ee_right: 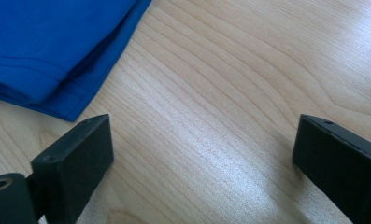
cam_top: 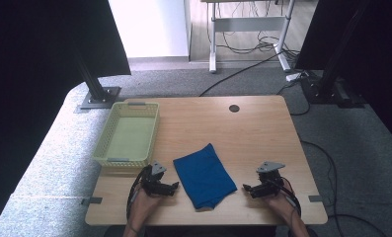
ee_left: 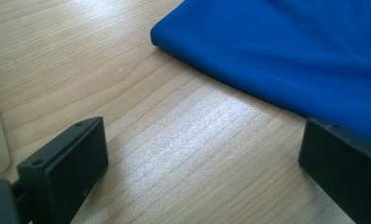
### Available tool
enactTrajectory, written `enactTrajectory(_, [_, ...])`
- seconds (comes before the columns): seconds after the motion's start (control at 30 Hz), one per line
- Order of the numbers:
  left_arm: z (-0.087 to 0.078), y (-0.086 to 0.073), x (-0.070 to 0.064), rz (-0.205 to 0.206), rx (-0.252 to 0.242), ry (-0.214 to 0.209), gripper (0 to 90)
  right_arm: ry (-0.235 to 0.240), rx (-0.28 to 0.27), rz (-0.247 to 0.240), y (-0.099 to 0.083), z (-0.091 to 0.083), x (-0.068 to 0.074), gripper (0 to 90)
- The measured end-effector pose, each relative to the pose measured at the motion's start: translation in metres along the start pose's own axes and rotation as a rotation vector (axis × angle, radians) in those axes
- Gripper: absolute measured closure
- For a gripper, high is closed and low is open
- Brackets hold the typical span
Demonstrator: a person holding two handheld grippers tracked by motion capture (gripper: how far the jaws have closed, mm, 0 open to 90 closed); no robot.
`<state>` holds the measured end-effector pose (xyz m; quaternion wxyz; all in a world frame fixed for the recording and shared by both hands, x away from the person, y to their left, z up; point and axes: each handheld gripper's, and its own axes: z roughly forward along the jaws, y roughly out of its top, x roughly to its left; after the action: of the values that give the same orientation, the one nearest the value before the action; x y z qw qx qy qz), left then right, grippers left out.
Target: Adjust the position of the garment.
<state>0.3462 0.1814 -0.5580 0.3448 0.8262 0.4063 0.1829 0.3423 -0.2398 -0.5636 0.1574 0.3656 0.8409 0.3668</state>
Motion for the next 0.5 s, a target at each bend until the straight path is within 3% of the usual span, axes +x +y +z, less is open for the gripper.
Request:
enactTrajectory(0.3, [0.0000,0.0000,0.0002,-0.002,-0.001,0.000,1.5,-0.001,0.010,0.008,0.0012,-0.0010,0.0003,6.4])
enactTrajectory(0.5, [0.0004,0.0004,0.0000,-0.006,-0.002,0.005,1.7,0.027,-0.008,0.010,0.0051,-0.0027,0.0022,7.3])
